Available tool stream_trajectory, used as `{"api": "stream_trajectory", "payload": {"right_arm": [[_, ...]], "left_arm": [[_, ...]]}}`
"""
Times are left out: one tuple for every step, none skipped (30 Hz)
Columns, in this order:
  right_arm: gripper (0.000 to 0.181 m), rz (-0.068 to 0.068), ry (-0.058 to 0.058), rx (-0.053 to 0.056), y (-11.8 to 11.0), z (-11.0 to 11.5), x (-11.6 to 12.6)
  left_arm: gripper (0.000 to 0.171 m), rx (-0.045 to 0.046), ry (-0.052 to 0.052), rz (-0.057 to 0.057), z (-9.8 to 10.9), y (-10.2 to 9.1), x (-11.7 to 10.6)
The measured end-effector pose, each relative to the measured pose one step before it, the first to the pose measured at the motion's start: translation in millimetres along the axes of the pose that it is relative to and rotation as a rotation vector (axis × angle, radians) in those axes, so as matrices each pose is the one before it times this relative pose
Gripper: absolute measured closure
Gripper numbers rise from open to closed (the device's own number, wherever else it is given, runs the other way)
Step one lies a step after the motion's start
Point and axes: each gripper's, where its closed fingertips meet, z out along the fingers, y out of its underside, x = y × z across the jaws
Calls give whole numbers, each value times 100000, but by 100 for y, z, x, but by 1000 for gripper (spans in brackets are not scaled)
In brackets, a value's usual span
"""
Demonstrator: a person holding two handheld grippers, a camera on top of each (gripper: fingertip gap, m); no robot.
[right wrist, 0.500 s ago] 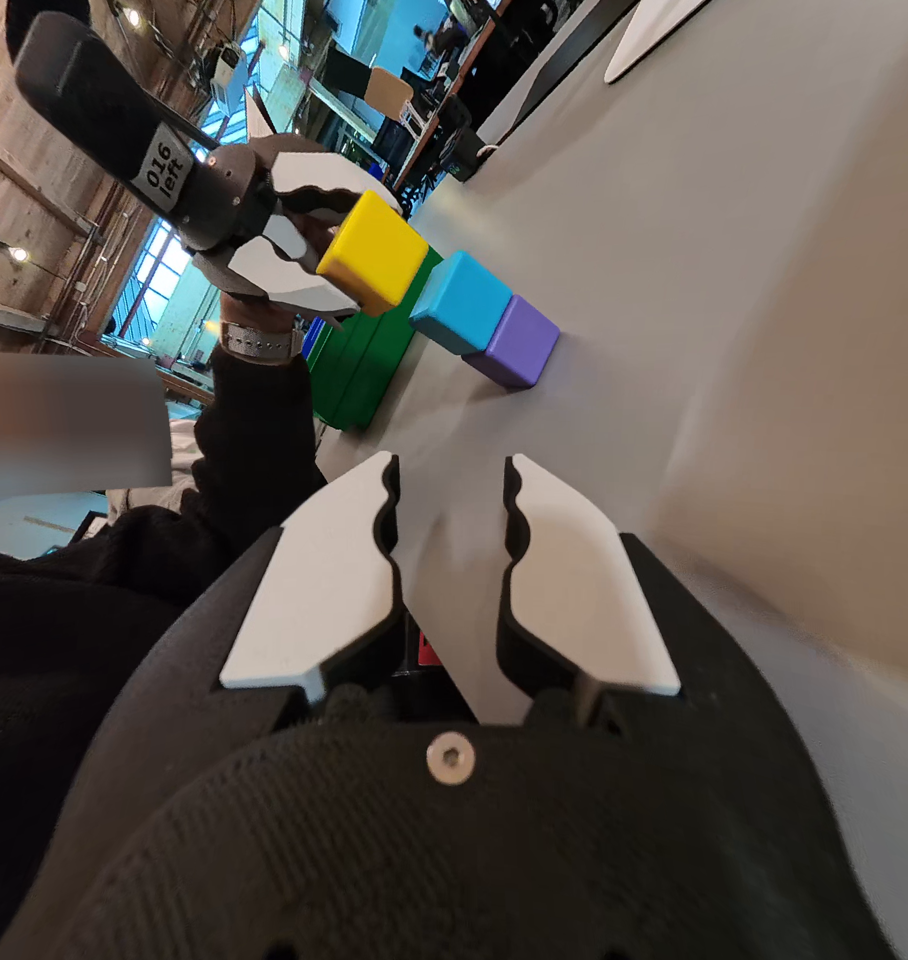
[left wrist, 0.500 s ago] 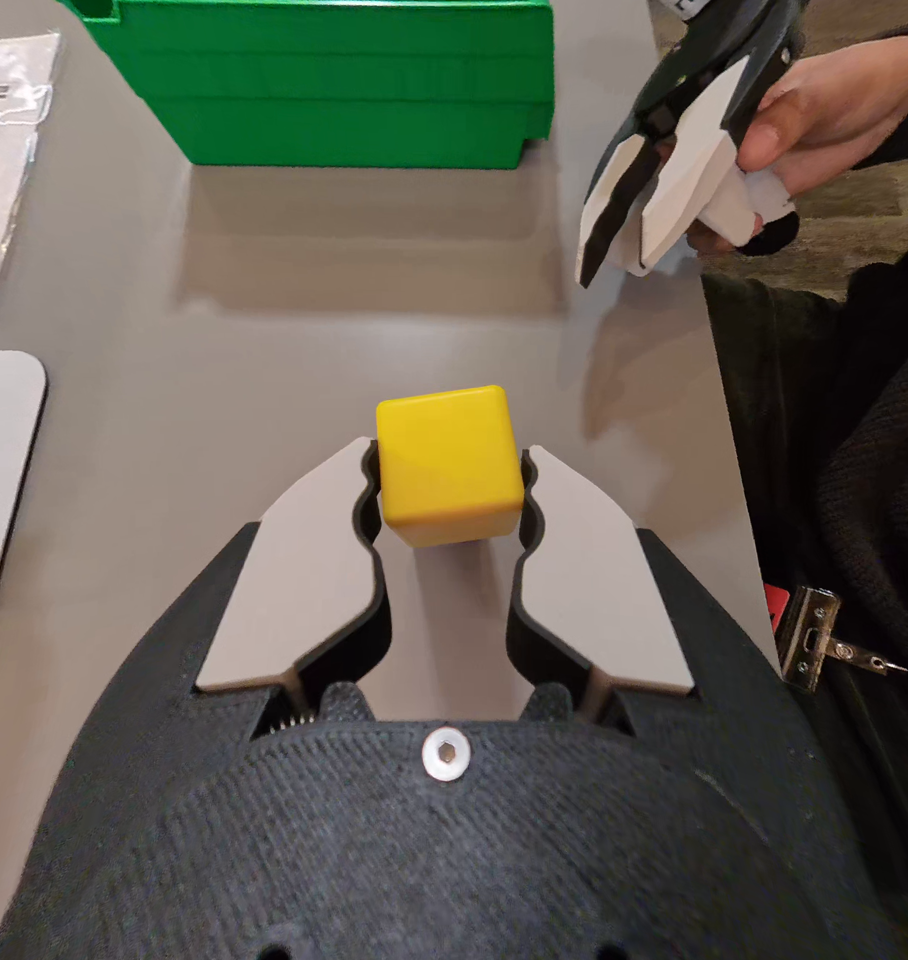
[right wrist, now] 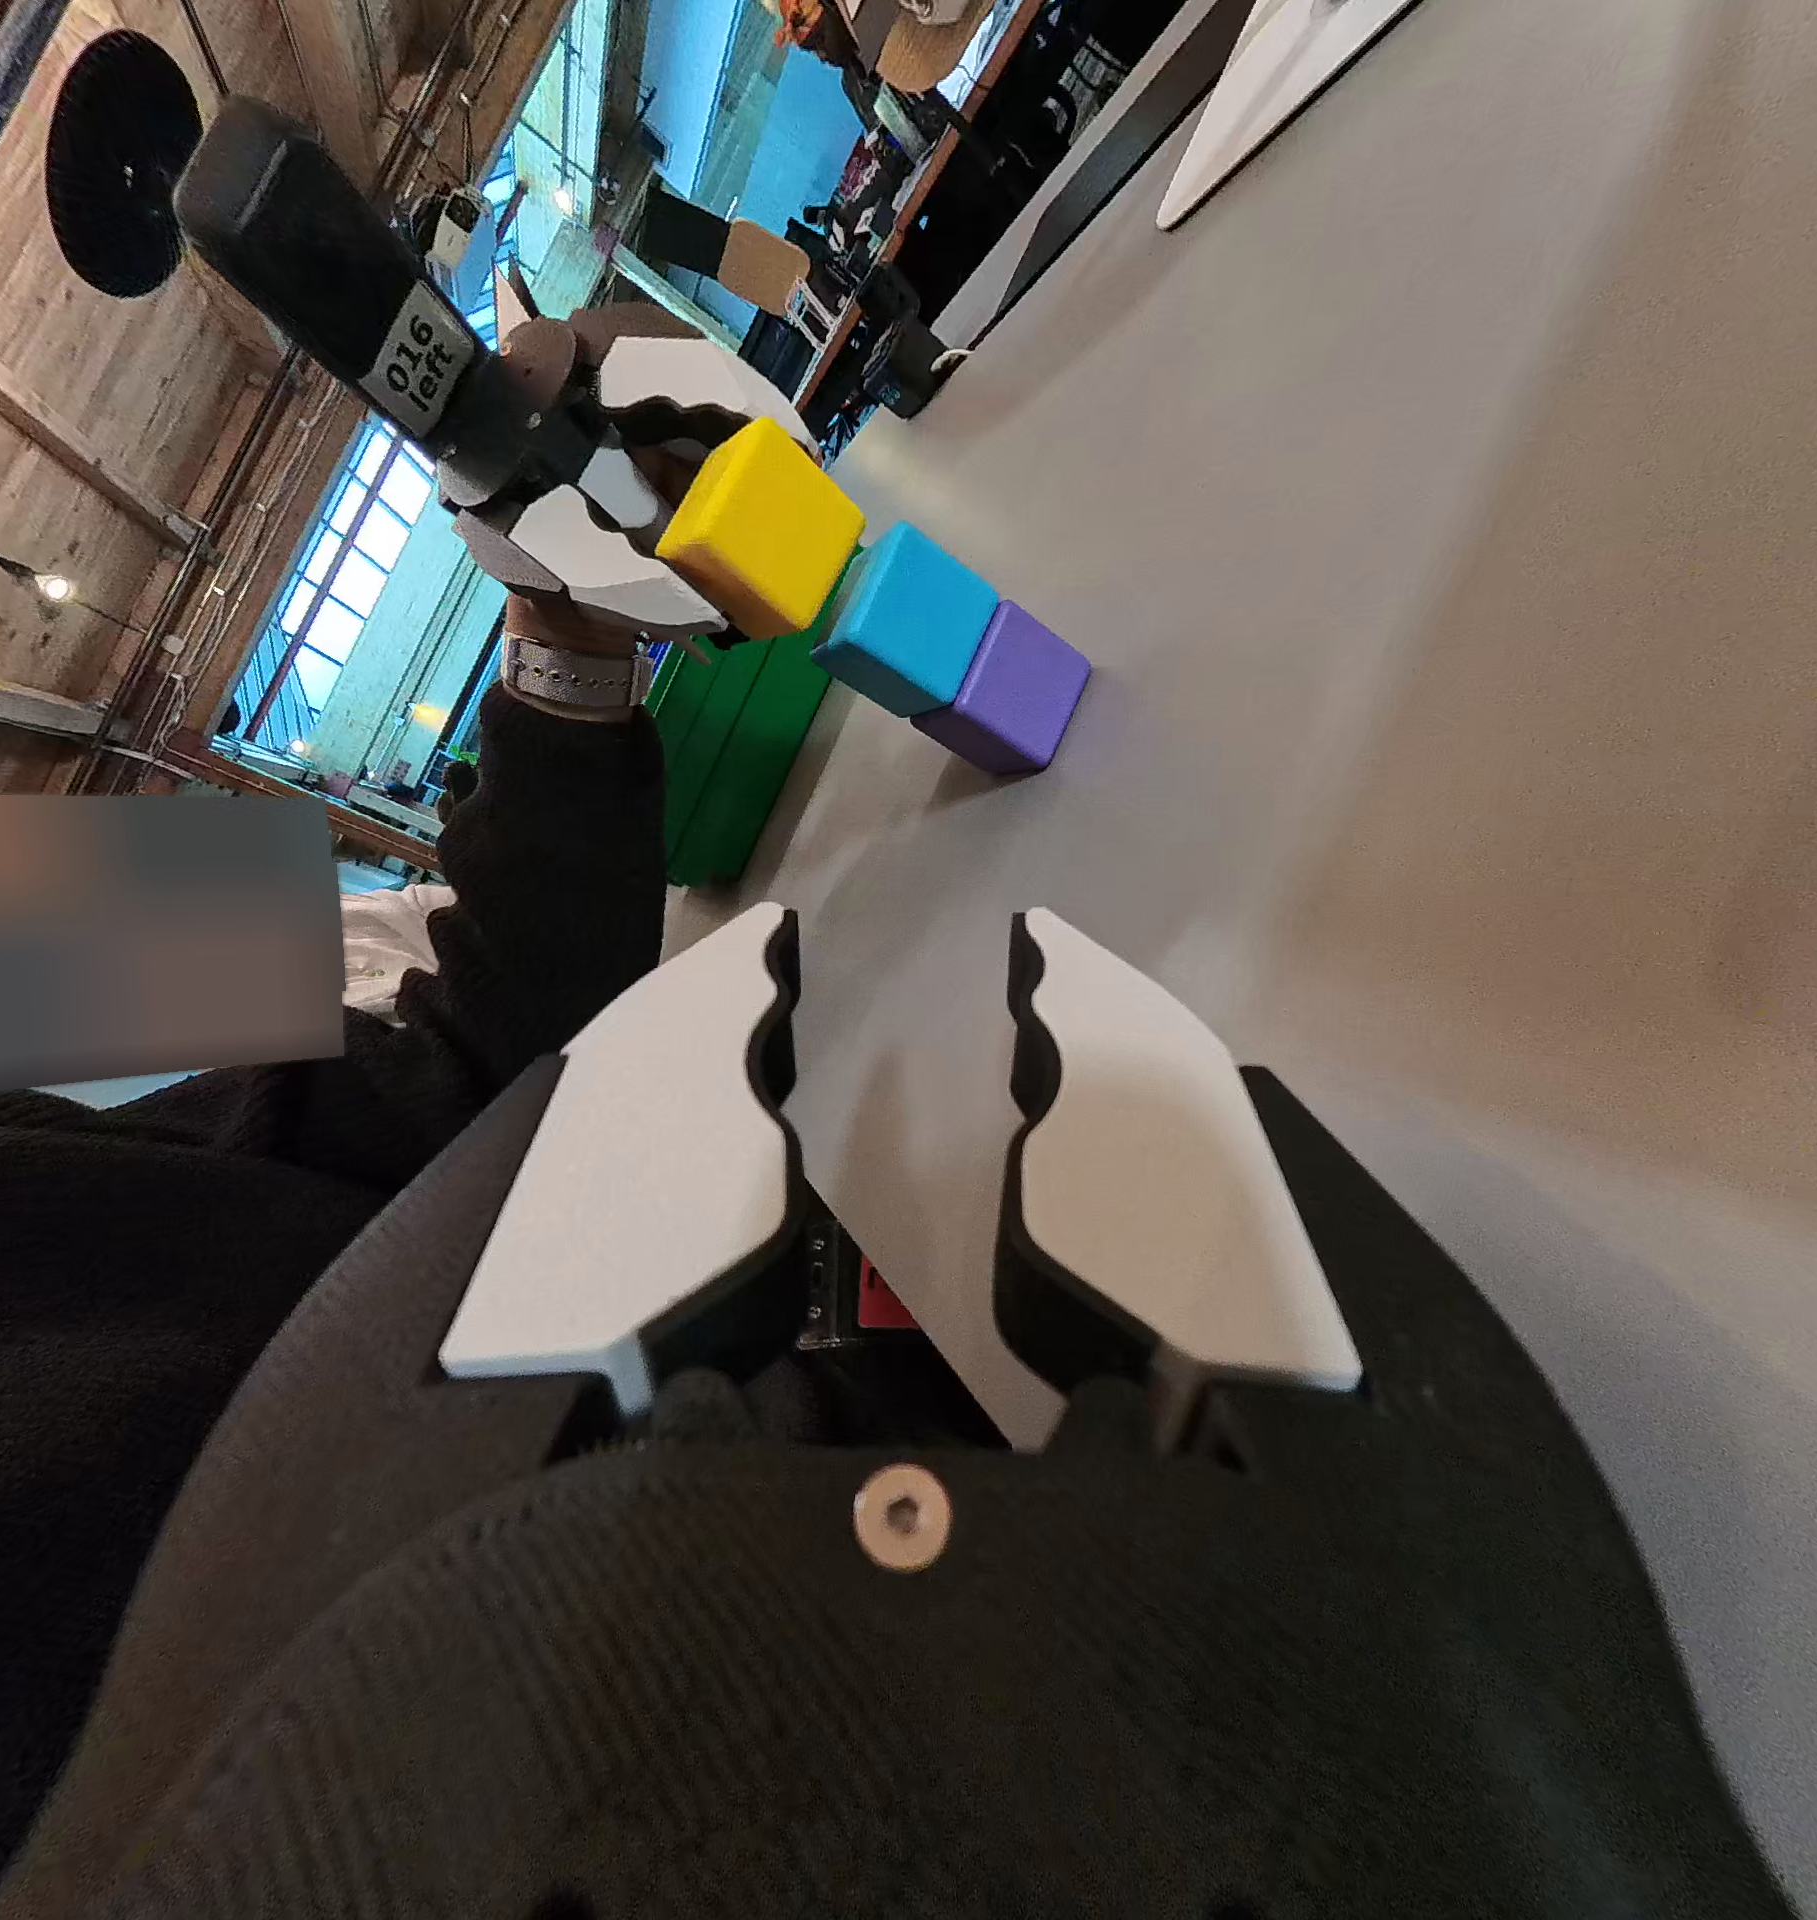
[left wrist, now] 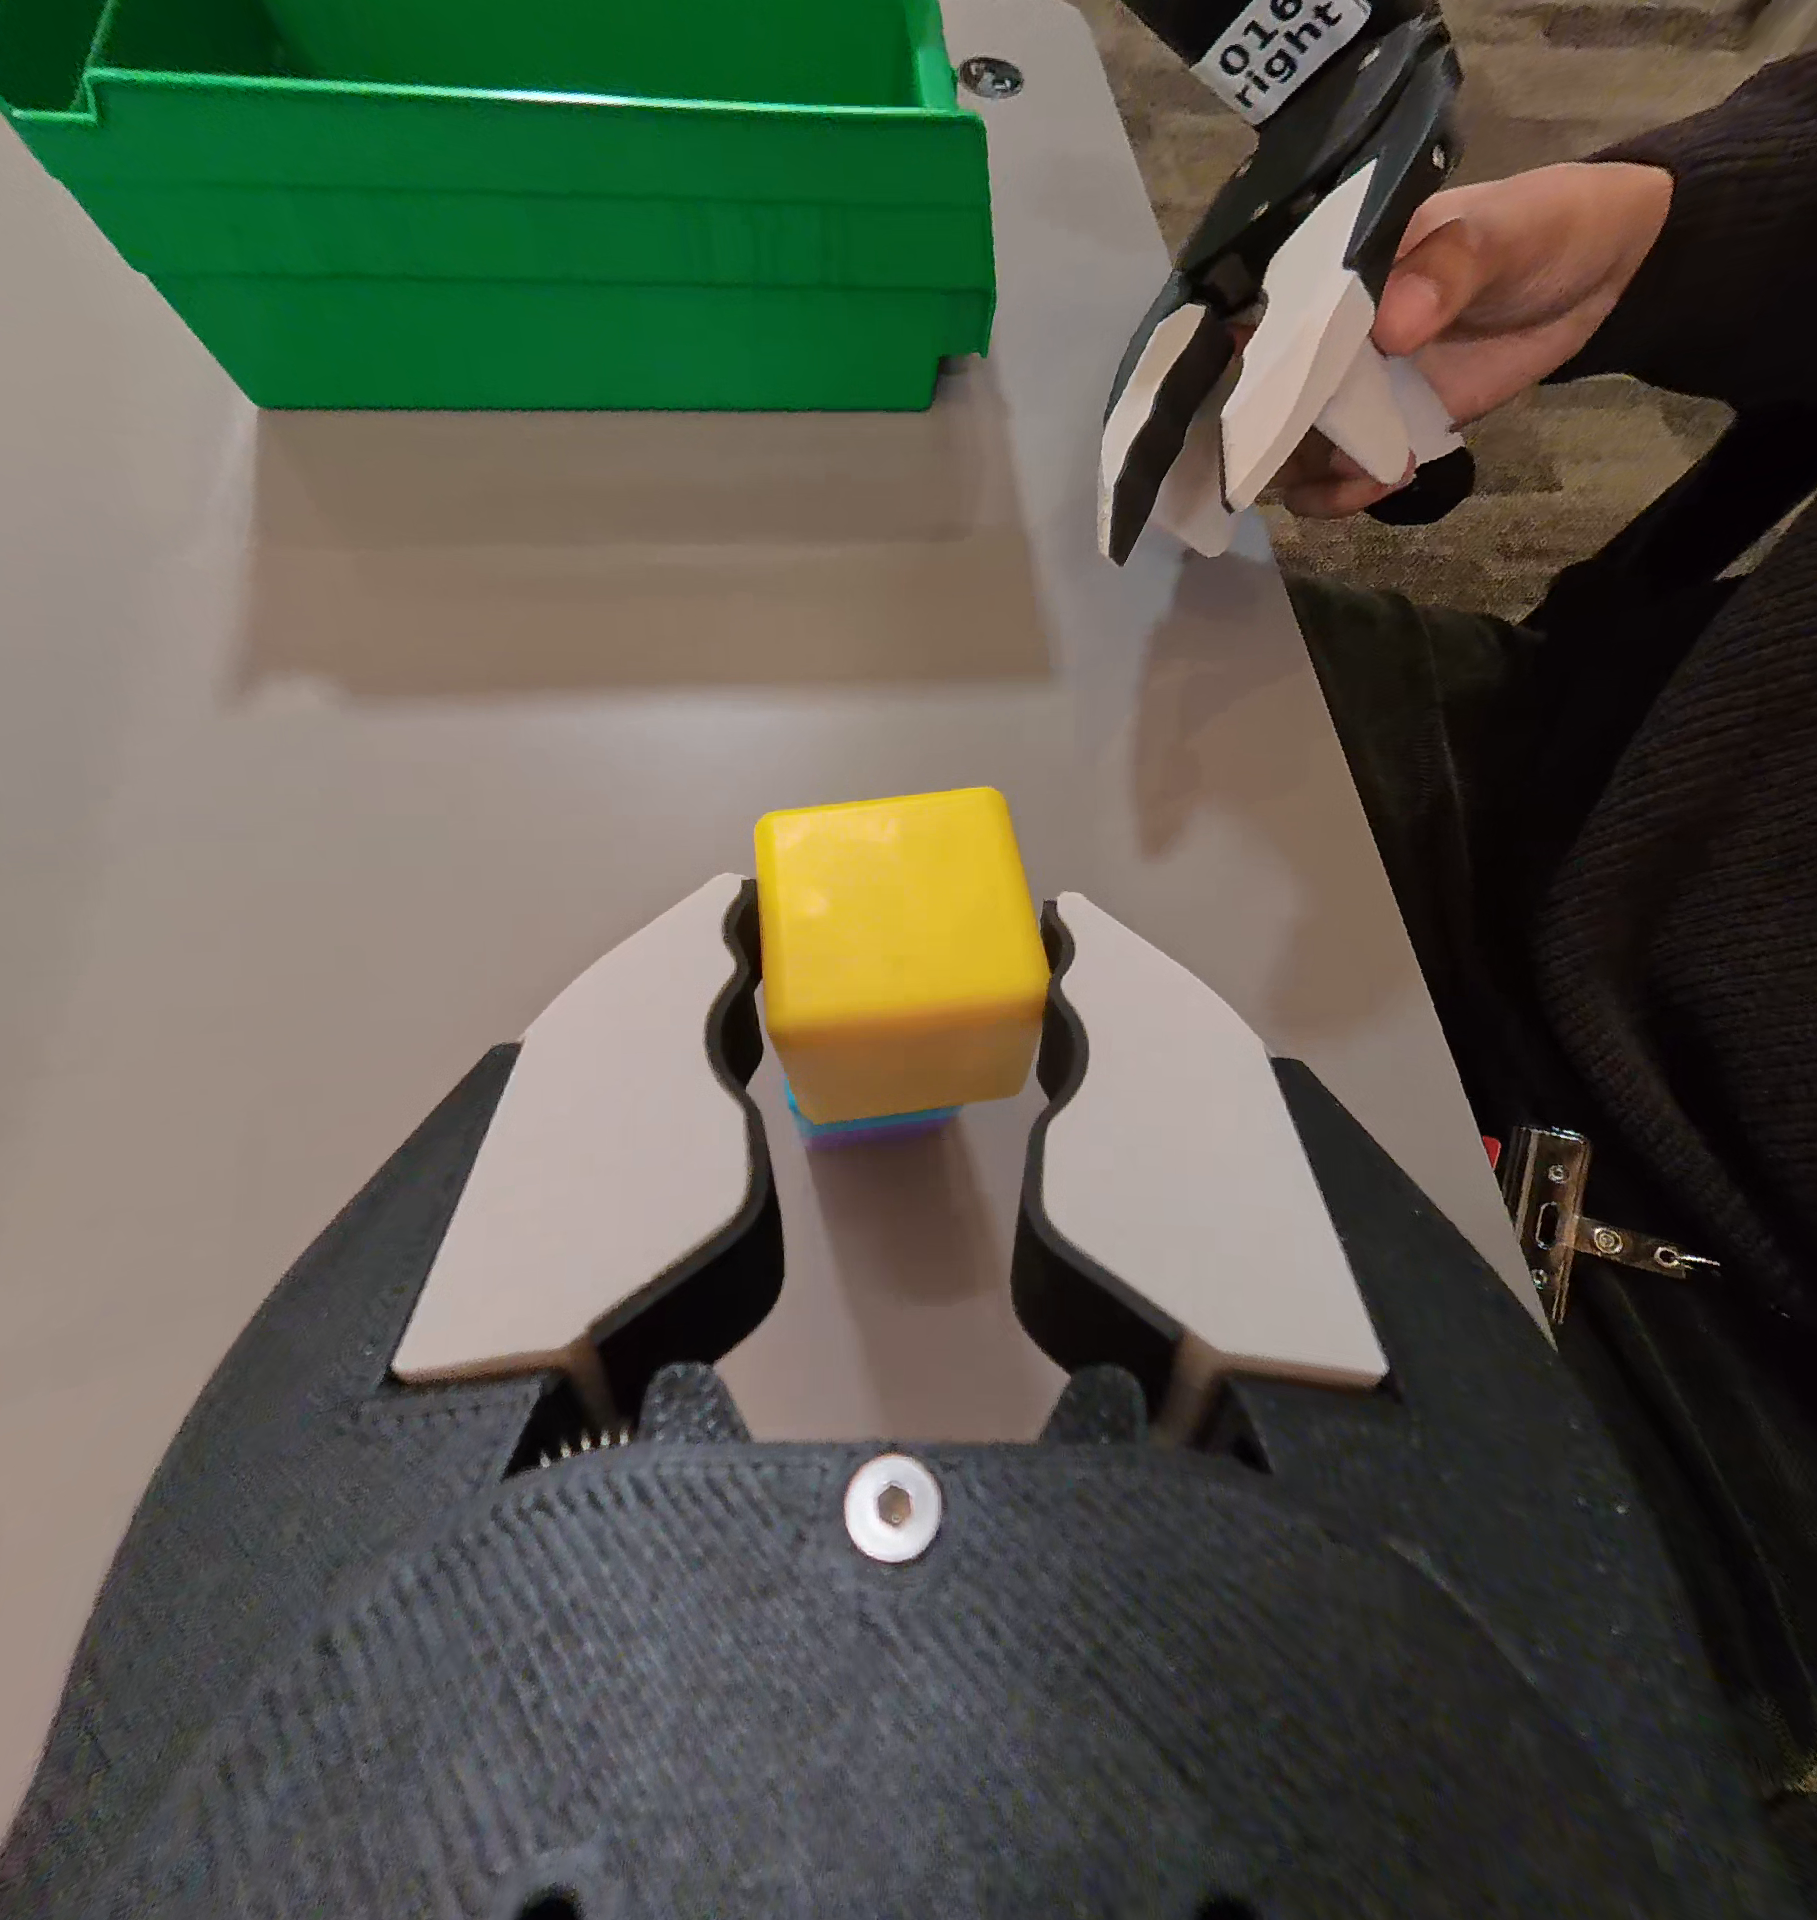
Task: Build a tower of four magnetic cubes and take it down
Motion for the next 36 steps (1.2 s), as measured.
{"api": "stream_trajectory", "payload": {"right_arm": [[142,120,147,240,-14,-81,28],[142,11,207,159,-5,-67,29],[142,-144,284,46,8,-56,36],[142,-299,346,-53,20,-34,26],[142,-369,361,-82,26,-36,19],[142,-318,327,-79,21,-26,24],[142,-190,195,-61,30,-22,14],[142,5,20,-13,6,-21,3],[142,174,-60,76,-1,-22,3],[142,227,-26,157,-17,-27,11],[142,164,10,178,-24,-37,12],[142,73,37,148,-28,-31,14],[142,20,68,112,-17,-23,15],[142,22,41,48,-12,-8,10],[142,40,-21,-25,9,0,3],[142,32,-43,-75,14,15,-15],[142,-16,-31,-111,32,16,-8],[142,-49,4,-112,13,11,-11],[142,-33,42,-36,13,-1,2],[142,39,44,55,-8,-6,17],[142,116,21,103,-20,-13,15],[142,149,16,107,-15,-11,20],[142,144,7,104,-28,-14,17],[142,133,-41,95,-13,-12,14],[142,98,-57,85,-10,-13,1],[142,44,-27,52,-5,-6,-6],[142,9,-20,-4,1,0,-3],[142,28,-26,-30,8,9,2],[142,54,-43,-6,-1,9,-10],[142,70,-65,5,5,2,-5],[142,104,-77,-5,4,11,-10],[142,130,-80,14,4,3,-12],[142,93,-63,23,3,3,-7],[142,26,-18,24,-1,-8,-4],[142,-5,28,56,-5,-6,5],[143,5,41,61,-14,-7,11]], "left_arm": [[119,352,229,450,51,-30,-21],[118,19,-96,406,64,11,-55],[118,-298,-224,94,62,58,-90],[118,-711,111,-99,65,122,-46],[118,-678,142,-87,89,152,-37],[118,135,-476,280,81,37,-122],[119,361,244,-53,75,-1,-22],[119,843,260,-212,24,-89,-36],[119,640,500,-537,19,-59,9],[118,301,102,-262,-6,-13,-40],[118,154,84,-151,-21,13,-19],[119,125,43,76,-21,18,-5],[119,326,80,132,1,-13,1],[119,704,302,-215,14,-55,22],[118,1054,405,-470,26,-110,5],[119,1084,539,-515,44,-115,21],[119,877,401,-382,51,-78,11],[119,430,100,-156,54,-30,-24],[119,616,188,-91,13,-50,4],[119,342,126,-143,10,-15,-5],[119,303,80,-249,-21,-5,-18],[119,264,137,-303,-20,21,-14],[118,181,136,-333,-35,27,-3],[118,-41,107,-385,-55,59,6],[118,-486,-75,-165,-76,91,6],[119,-861,-452,-116,-88,156,-35],[119,-1136,-731,11,-101,216,-52],[119,-1219,-733,116,-82,246,-59],[120,-1622,-849,196,-47,325,-87],[119,-1142,-69,-42,0,275,-6],[119,675,505,-455,-11,-22,63],[119,511,-151,195,10,-36,-48],[119,489,188,-36,48,-64,9],[119,281,254,97,59,-63,45],[119,74,-26,459,52,-46,39],[119,-39,42,399,55,-40,49]]}}
